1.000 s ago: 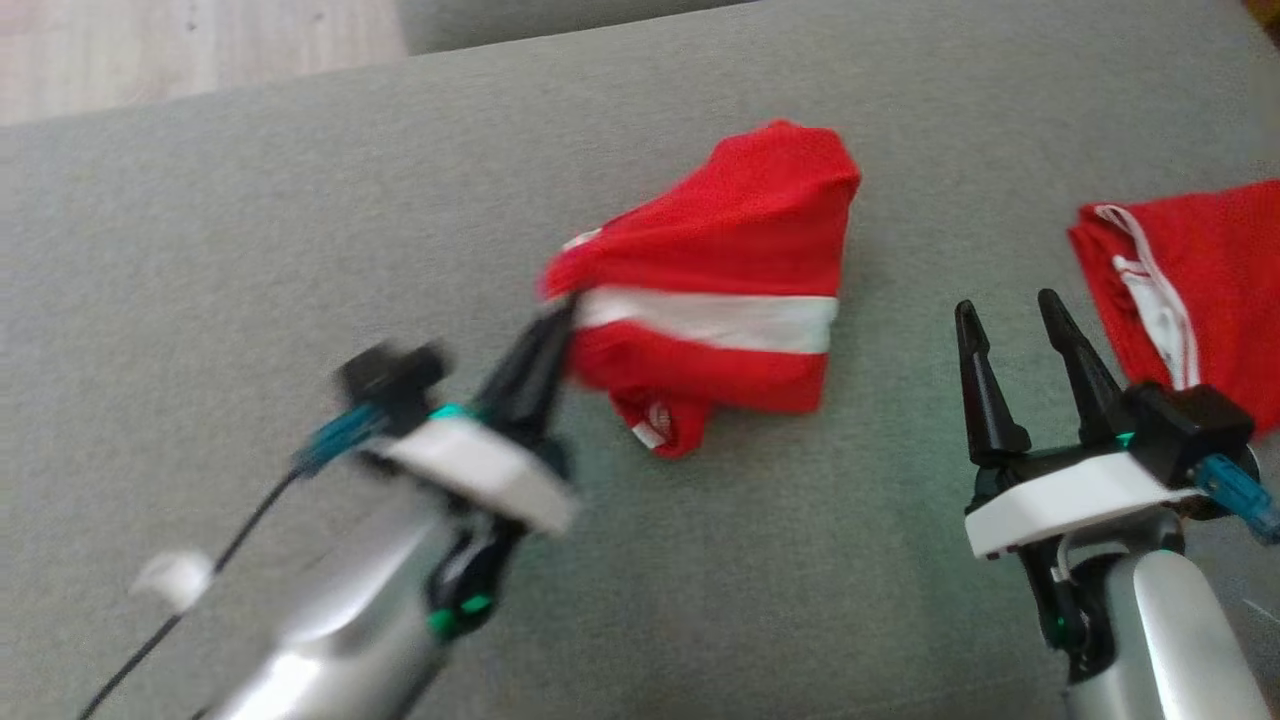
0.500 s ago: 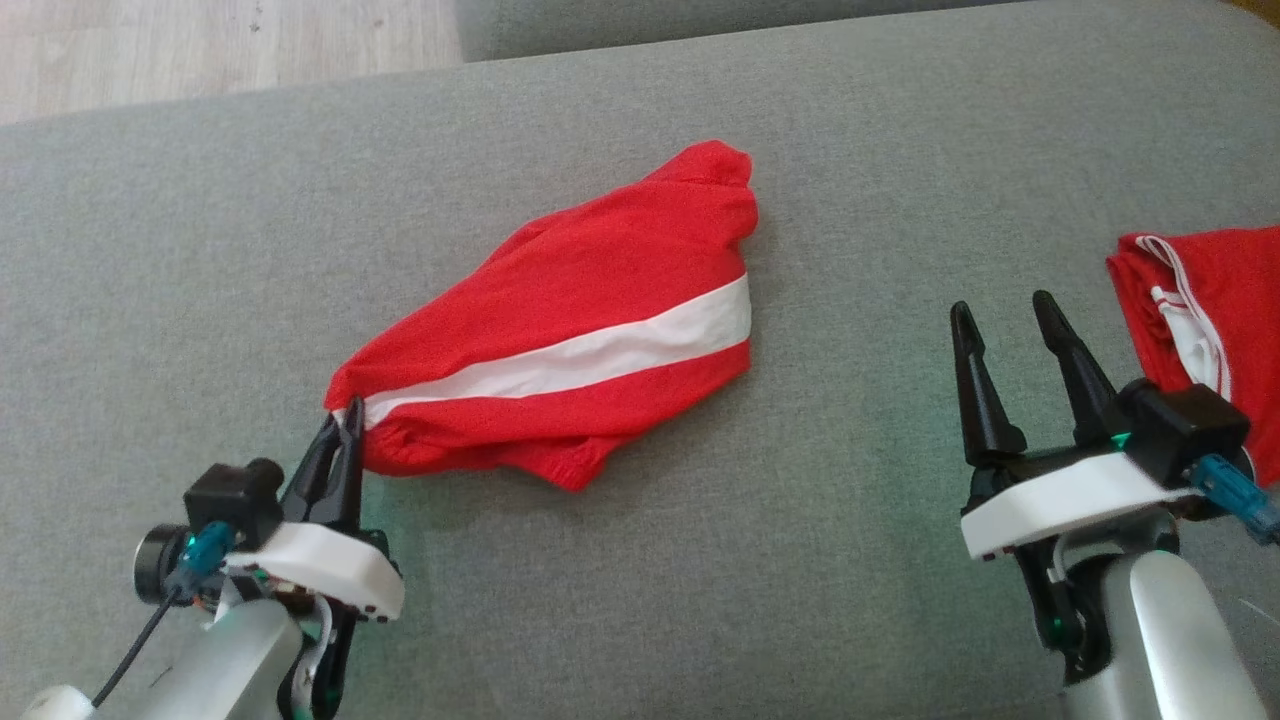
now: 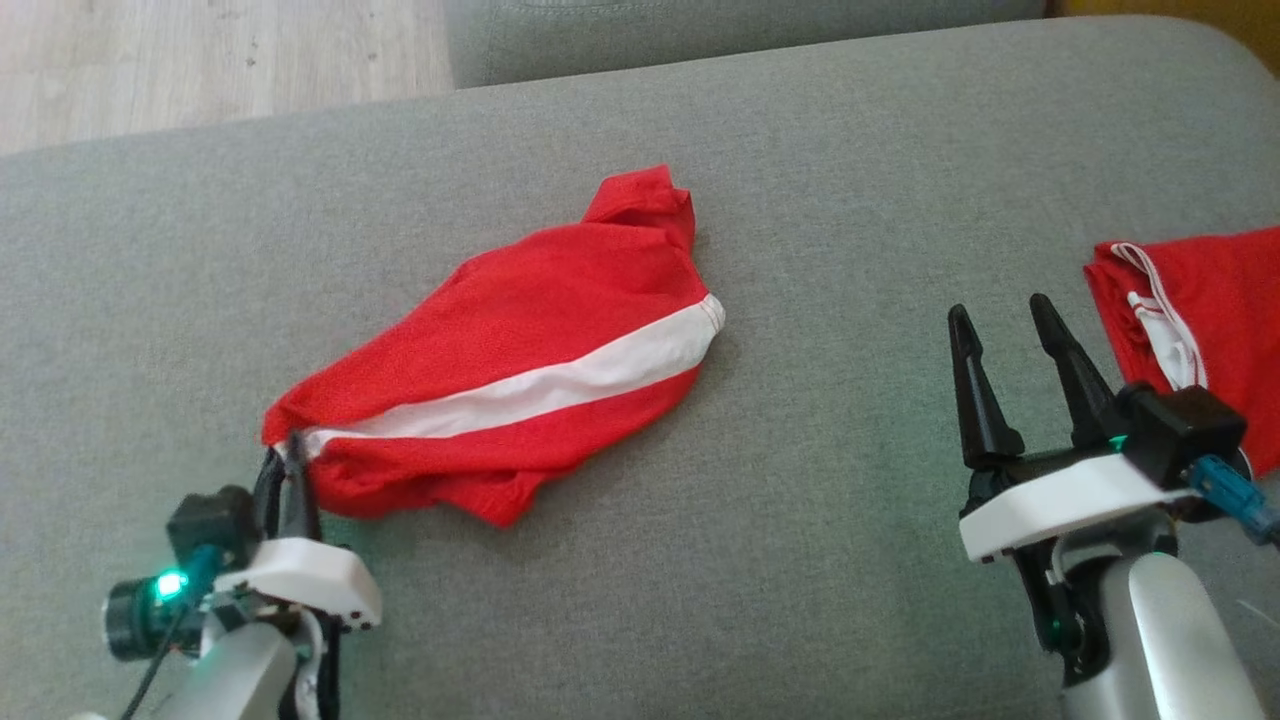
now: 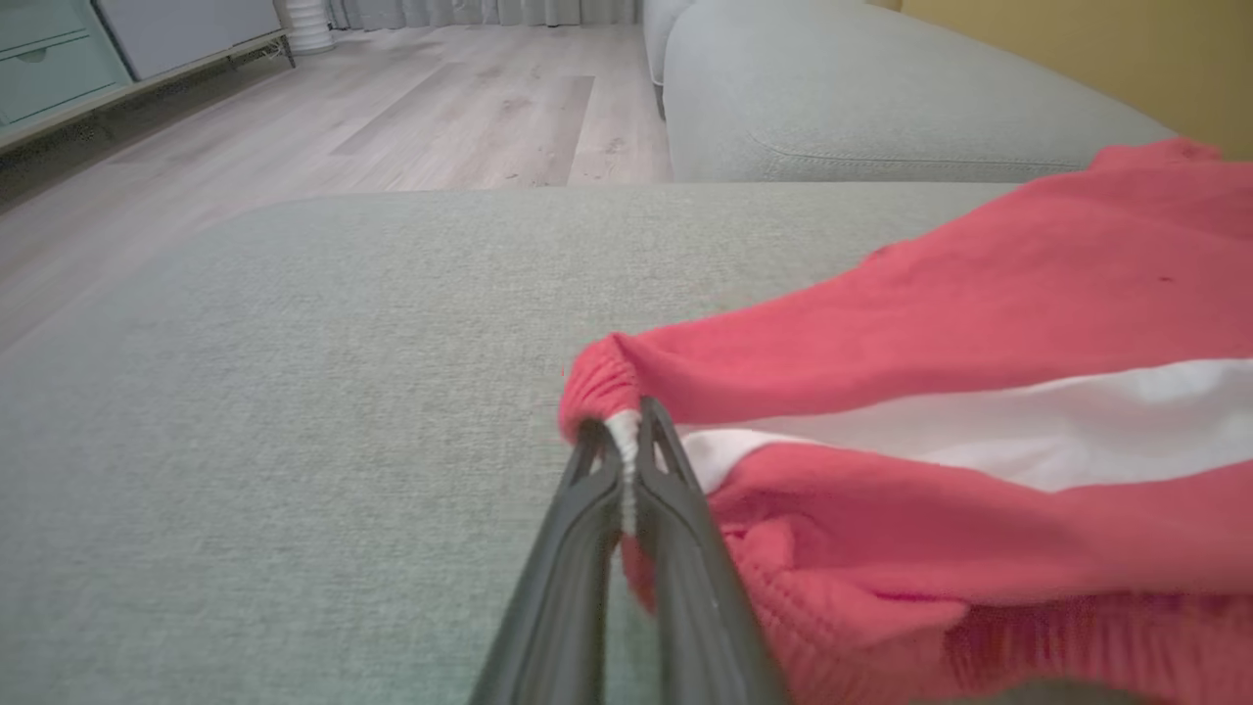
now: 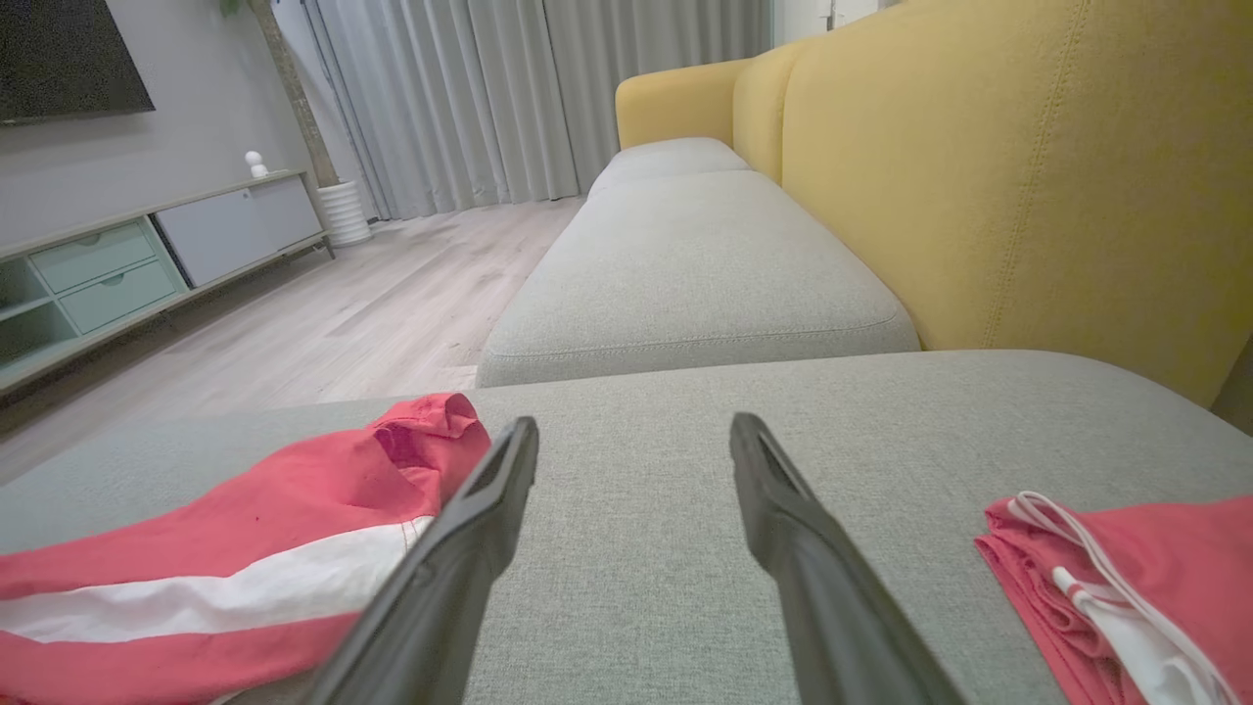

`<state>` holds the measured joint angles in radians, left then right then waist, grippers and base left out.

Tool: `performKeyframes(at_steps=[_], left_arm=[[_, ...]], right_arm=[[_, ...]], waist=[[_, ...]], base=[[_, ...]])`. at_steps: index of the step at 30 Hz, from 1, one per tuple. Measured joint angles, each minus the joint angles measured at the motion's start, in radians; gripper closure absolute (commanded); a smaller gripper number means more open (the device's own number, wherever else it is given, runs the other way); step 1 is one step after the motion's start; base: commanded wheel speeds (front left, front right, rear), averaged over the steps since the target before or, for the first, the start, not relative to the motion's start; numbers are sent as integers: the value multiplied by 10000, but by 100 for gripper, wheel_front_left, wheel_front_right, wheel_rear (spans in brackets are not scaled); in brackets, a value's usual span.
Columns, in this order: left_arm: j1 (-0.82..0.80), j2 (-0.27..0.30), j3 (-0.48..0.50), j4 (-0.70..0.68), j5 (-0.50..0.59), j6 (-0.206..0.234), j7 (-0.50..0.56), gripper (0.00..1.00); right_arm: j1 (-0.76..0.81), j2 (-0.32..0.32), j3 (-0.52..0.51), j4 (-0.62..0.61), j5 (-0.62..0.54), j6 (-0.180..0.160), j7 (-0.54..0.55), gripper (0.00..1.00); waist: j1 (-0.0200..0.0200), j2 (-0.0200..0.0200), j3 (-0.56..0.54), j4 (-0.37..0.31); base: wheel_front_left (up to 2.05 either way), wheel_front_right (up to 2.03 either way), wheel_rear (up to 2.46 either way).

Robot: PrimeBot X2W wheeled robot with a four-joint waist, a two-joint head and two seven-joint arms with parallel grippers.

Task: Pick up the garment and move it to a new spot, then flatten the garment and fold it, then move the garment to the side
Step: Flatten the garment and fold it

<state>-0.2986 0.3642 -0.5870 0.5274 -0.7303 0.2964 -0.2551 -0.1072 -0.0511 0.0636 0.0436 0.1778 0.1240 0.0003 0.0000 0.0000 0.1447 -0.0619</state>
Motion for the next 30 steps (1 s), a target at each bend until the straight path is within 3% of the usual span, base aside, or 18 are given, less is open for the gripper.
performKeyframes(at_steps=[1, 2, 8, 12, 16, 24, 30], left_arm=[[0, -86, 6, 17, 6, -82, 0, 21], [1, -169, 12, 44, 0, -163, 0, 0], [298, -594, 874, -648, -92, -903, 0, 0], [1062, -782, 1774, -1549, 111, -1622, 0, 0], [1619, -825, 2408, -1956, 514, -1967, 0, 0], [2481, -830, 3250, -2571, 1266, -2098, 0, 0], [2363, -986, 3290, -2884, 1544, -2186, 0, 0]], right_arm=[[6, 0, 2, 13, 0, 0, 2, 0], [7, 0, 6, 29, 0, 0, 4, 0], [310, 0, -19, 48, 0, 0, 94, 0], [449, 2, -61, 40, -4, 0, 188, 0], [472, 2, -54, 29, -6, 0, 270, 0], [613, 0, 337, 512, 42, 0, 1028, 0], [-1228, -27, 1126, 1927, 629, 0, 2123, 0]], waist=[[0, 0, -31, 3], [0, 0, -68, 6], [0, 0, -329, 129], [0, 0, -500, 299], [-1, 0, -636, 433], [-1, 0, -768, 788], [1, 0, -346, 1088]], base=[[0, 0, 0], [0, 0, 0], [0, 0, 0], [0, 0, 0], [0, 0, 0], [0, 0, 0], [0, 0, 0]])
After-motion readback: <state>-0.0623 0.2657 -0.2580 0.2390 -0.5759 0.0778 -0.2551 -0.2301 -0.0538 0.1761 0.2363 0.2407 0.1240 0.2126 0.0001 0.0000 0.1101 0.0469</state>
